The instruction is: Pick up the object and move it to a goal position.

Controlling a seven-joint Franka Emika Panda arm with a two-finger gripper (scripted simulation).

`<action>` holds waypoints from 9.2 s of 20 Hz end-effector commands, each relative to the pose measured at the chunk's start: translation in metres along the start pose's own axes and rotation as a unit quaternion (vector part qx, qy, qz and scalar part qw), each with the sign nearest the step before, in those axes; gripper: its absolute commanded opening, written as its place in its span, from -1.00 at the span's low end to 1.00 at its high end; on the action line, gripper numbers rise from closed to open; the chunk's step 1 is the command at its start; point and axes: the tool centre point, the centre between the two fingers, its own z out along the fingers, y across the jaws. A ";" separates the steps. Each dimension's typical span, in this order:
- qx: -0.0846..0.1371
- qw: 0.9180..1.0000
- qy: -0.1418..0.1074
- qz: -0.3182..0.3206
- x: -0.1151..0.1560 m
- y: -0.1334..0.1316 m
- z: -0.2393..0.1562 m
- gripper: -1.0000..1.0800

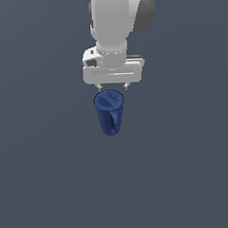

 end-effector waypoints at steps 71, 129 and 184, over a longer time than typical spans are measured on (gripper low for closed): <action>-0.031 0.940 -0.268 -0.208 0.121 -0.013 0.066 0.23; -0.028 0.928 -0.298 -0.223 0.102 -0.008 0.104 -1.00; -0.149 0.955 0.232 -0.106 0.068 -0.221 -0.101 -1.00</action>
